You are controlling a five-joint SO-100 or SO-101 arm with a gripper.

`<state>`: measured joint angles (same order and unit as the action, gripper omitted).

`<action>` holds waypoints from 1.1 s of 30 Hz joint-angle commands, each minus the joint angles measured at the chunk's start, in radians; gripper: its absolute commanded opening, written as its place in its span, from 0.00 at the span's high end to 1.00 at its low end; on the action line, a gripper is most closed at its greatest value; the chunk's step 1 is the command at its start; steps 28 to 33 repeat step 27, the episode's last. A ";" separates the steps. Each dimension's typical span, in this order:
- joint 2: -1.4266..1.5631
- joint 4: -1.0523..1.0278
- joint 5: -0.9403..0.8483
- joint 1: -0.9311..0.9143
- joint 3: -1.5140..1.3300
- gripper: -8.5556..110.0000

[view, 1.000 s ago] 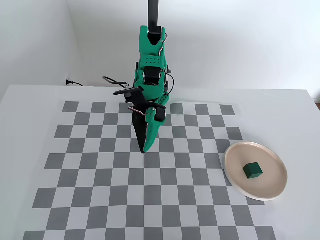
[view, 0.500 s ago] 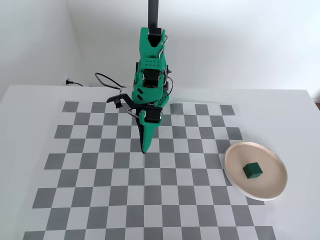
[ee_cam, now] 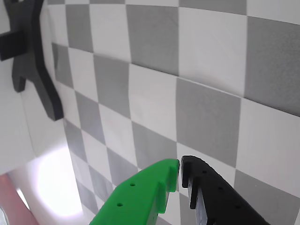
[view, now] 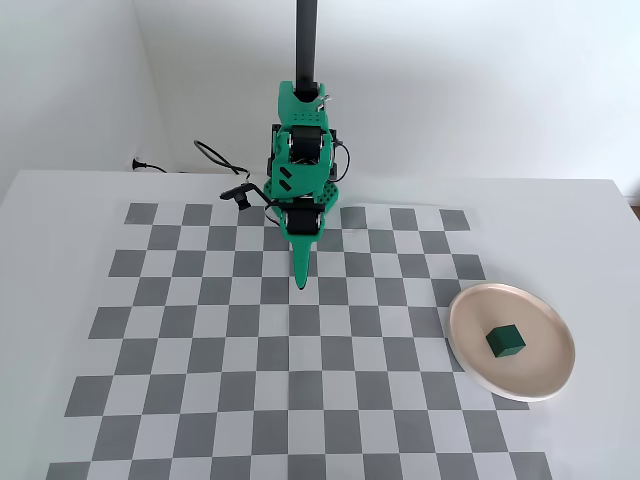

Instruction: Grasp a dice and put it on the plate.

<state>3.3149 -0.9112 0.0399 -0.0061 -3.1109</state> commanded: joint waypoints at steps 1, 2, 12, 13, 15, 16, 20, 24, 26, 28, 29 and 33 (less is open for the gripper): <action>0.021 -0.021 0.005 -0.011 0.015 0.96; 0.021 -0.023 0.006 -0.015 0.015 0.96; 0.021 -0.025 0.011 -0.026 0.015 0.96; 0.021 -0.025 0.011 -0.026 0.015 0.96; 0.021 -0.025 0.011 -0.026 0.015 0.96; 0.021 -0.025 0.011 -0.026 0.015 0.96; 0.021 -0.025 0.011 -0.026 0.015 0.96; 0.021 -0.025 0.011 -0.026 0.015 0.96; 0.021 -0.025 0.011 -0.026 0.015 0.96; 0.021 -0.025 0.011 -0.026 0.015 0.96; 0.021 -0.025 0.011 -0.026 0.015 0.96; 0.021 -0.025 0.011 -0.026 0.015 0.96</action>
